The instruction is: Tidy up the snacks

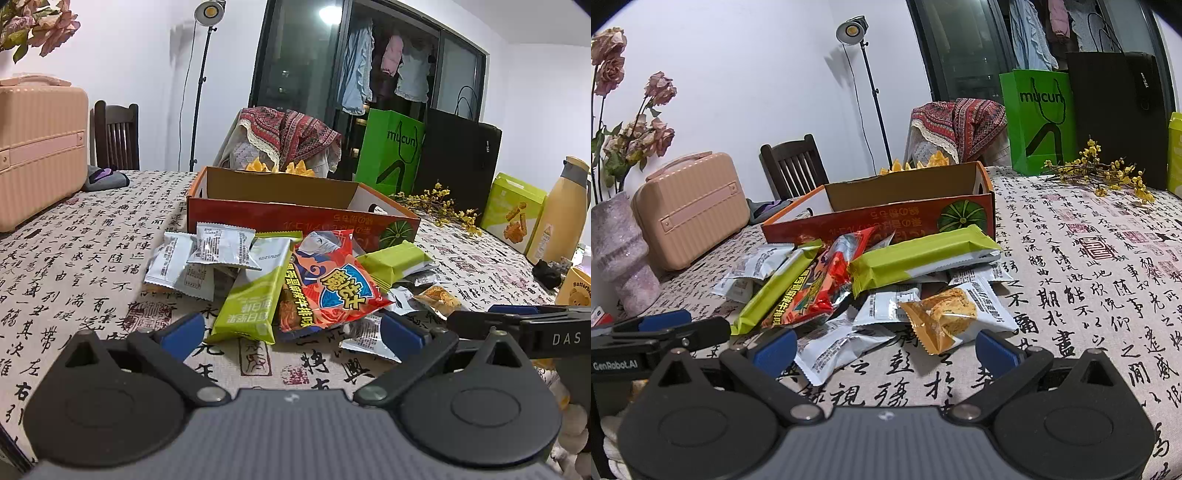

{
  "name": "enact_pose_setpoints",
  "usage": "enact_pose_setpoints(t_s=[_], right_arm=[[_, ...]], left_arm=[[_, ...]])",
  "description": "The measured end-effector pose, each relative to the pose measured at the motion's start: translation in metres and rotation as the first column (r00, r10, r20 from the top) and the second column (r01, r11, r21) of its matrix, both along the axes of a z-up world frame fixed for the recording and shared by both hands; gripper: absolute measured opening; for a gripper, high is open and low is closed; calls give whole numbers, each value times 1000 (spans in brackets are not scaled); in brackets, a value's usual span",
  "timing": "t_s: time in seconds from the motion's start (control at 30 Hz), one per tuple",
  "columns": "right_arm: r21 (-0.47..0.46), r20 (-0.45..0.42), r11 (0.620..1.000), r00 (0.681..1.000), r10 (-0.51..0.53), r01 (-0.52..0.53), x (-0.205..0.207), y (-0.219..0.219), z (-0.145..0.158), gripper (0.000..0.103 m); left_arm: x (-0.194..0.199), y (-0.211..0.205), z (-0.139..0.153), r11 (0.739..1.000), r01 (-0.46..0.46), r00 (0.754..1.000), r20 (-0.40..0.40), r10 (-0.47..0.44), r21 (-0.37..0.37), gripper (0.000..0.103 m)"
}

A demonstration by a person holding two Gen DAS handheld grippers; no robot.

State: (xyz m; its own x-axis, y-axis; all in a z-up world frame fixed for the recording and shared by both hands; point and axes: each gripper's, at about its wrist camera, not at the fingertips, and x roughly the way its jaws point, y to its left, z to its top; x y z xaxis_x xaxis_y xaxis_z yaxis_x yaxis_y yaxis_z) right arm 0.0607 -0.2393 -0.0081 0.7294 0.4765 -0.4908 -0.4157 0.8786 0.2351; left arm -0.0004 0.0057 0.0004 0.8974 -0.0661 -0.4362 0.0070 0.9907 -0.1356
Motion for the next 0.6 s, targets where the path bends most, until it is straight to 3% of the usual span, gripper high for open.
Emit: enact_pose_setpoints(t_s=[0.6], right_arm=[[-4, -3, 1000, 1000, 0, 0, 1, 0, -2, 103]], left_arm=[[-1, 2, -1, 1000, 2, 1000, -3, -2, -7, 103]])
